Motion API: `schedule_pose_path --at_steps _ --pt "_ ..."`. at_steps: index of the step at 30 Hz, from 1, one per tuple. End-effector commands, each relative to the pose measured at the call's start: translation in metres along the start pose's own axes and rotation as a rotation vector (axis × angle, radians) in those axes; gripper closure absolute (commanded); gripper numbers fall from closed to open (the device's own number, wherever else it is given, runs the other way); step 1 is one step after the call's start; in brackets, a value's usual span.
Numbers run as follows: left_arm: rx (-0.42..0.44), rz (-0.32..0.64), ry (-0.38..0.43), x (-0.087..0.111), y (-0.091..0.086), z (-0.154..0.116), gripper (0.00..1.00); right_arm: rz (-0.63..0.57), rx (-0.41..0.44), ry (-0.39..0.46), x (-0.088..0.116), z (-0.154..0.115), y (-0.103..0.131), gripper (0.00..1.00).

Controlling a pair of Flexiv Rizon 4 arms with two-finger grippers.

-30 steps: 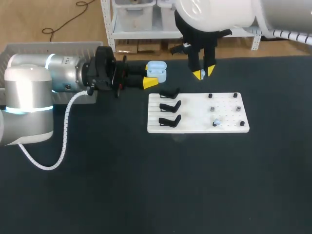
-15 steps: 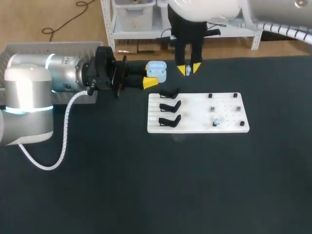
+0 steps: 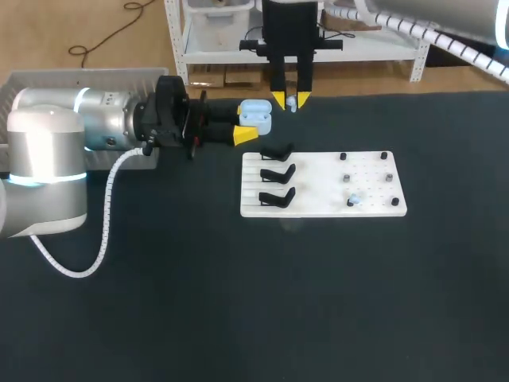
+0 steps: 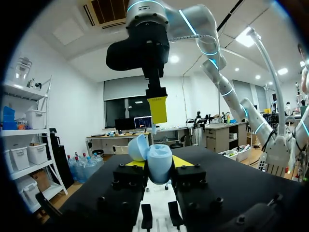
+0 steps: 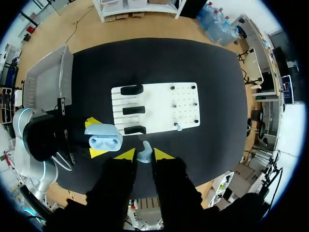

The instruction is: Pick up each earbud case from the left stands, insert the matching earbuds, close the lid, and place the case in the box.

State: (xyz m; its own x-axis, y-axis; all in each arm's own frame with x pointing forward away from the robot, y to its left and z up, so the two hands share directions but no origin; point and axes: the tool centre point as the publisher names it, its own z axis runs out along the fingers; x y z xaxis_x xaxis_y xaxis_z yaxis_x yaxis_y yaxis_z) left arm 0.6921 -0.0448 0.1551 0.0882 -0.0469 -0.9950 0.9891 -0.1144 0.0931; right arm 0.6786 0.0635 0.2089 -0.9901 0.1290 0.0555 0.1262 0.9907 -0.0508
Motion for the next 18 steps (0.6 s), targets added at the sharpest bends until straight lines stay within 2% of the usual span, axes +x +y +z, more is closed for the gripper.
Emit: schedule_pose_path --at_steps 1,9,18 --pt "0.001 0.001 -0.001 0.001 0.001 0.000 1.00 0.001 -0.003 -0.004 0.002 0.001 -0.002 1.00" --pt "0.005 -0.007 -0.015 0.003 0.001 0.002 1.00 0.001 -0.003 -0.004 0.002 0.001 -0.002 1.00" --pt "0.000 -0.005 -0.016 0.007 0.002 0.003 1.00 0.044 -0.046 0.034 0.007 -0.006 0.016 1.00"
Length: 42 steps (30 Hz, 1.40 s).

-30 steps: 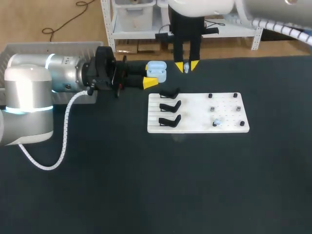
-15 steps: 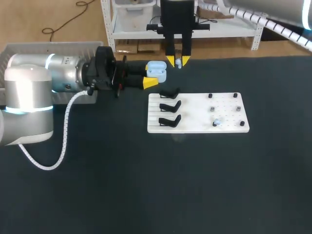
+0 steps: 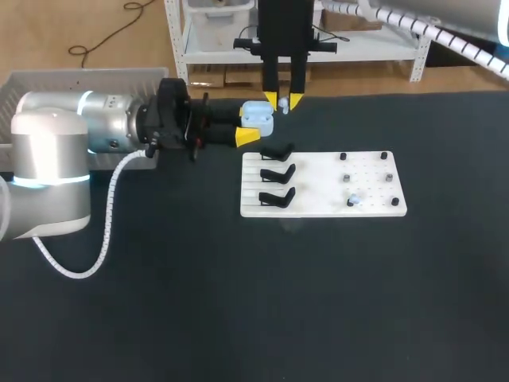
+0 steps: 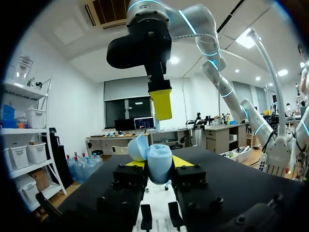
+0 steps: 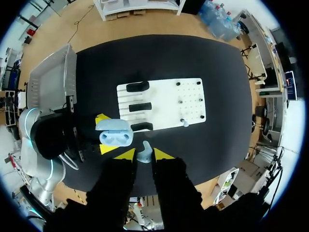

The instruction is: Pick up each earbud case from the left stands, insert the matching earbuds, close the lid, and place the case in the box.

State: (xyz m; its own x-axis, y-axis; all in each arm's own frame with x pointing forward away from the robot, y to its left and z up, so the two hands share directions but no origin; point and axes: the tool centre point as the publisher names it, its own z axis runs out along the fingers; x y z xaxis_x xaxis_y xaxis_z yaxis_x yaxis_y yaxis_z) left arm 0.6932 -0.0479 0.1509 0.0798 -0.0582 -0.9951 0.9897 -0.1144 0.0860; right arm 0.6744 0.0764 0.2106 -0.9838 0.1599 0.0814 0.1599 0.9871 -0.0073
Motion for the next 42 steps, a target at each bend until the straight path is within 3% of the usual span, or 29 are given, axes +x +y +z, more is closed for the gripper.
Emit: schedule_pose_path --at_steps 1,10,24,42 --pt "-0.001 0.002 -0.003 0.004 0.001 0.001 1.00 0.021 0.003 0.005 0.002 -0.005 0.006 1.00" --pt "-0.003 0.000 0.002 0.008 0.002 0.003 1.00 0.119 0.024 0.011 0.007 -0.010 0.020 1.00" --pt "-0.007 0.005 0.002 0.010 0.002 0.005 1.00 0.313 0.070 0.003 0.001 0.006 0.027 1.00" --pt "-0.007 0.005 0.002 0.010 0.002 0.005 1.00 0.322 0.069 -0.030 0.002 0.010 0.033 1.00"
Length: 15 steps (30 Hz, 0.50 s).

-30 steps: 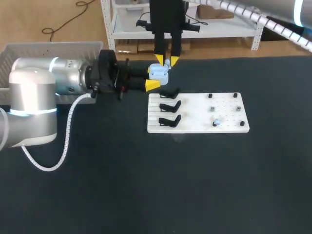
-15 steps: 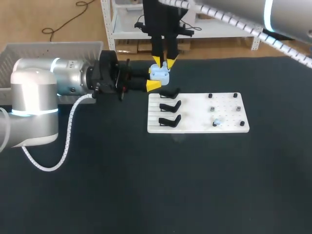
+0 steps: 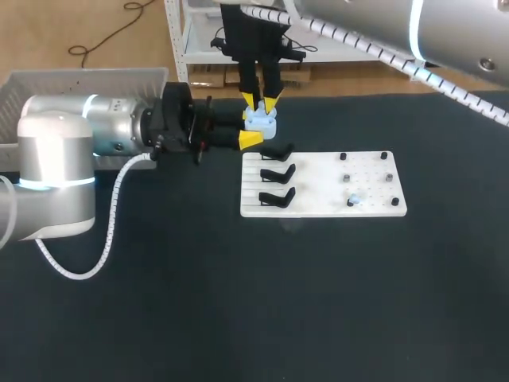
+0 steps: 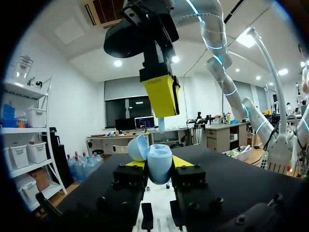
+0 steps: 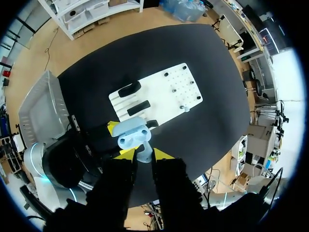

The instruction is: Pick up each earbud case from the left stands, insert the matching earbuds, close the lid, and place the case in the box.

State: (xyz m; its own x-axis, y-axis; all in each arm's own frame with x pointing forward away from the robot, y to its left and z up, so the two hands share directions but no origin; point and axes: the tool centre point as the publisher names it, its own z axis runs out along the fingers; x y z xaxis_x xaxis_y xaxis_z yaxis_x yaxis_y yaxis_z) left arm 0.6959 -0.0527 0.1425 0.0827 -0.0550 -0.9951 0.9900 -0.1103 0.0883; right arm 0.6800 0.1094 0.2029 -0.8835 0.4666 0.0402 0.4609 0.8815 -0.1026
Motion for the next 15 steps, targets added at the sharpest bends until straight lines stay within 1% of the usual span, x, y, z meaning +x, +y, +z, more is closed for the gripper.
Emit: schedule_pose_path --at_steps 1,15 --pt "-0.003 0.003 -0.001 0.0009 -0.0003 0.0006 1.00 -0.006 -0.009 -0.006 0.0023 0.0027 -0.0008 1.00" --pt "-0.003 0.003 -0.001 0.0009 -0.0003 0.0006 1.00 0.004 -0.012 0.003 -0.0010 0.0098 0.0044 1.00"
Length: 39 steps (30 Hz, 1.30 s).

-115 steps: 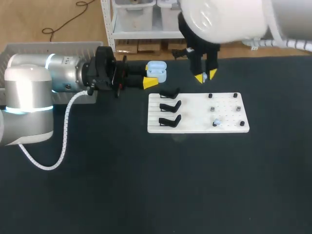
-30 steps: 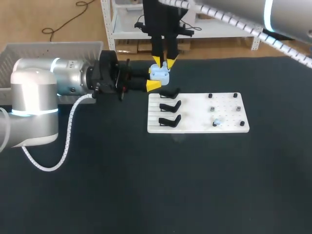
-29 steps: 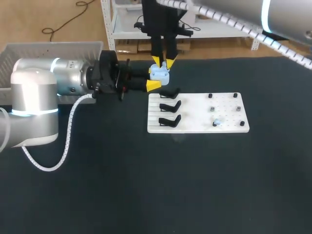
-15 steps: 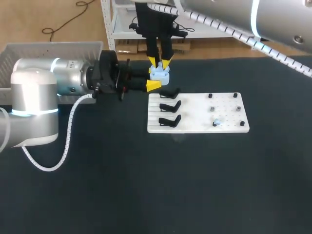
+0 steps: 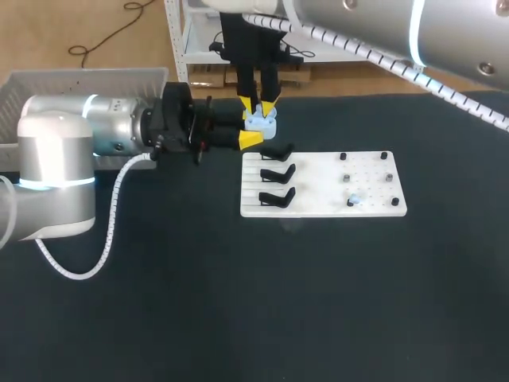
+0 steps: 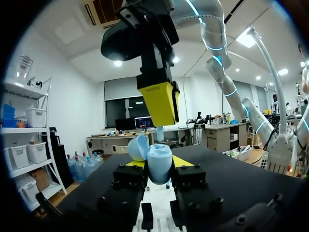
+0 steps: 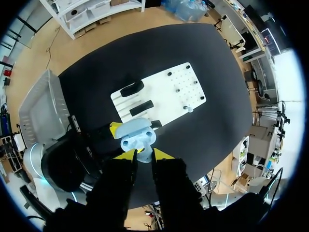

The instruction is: Pick up each earbud case from the left stands, insert the matching earbuds, close the lid, and place the case in the box.

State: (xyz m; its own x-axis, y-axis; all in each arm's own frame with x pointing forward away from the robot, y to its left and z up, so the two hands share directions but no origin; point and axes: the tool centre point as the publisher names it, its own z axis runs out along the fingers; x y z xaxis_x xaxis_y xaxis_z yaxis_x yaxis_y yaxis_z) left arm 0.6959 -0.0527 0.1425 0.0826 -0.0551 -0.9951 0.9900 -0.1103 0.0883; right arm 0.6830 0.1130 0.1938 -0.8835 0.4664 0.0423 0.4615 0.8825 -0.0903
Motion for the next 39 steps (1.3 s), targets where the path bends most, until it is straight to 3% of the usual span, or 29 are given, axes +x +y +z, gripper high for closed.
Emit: schedule_pose_path --at_steps 1,39 --pt "-0.003 0.003 -0.001 0.001 0.000 0.001 1.00 0.007 0.003 0.005 0.000 0.002 -0.001 1.00" --pt "-0.003 0.003 -0.001 0.001 0.000 0.001 1.00 0.042 0.044 0.018 -0.009 0.014 -0.002 1.00"
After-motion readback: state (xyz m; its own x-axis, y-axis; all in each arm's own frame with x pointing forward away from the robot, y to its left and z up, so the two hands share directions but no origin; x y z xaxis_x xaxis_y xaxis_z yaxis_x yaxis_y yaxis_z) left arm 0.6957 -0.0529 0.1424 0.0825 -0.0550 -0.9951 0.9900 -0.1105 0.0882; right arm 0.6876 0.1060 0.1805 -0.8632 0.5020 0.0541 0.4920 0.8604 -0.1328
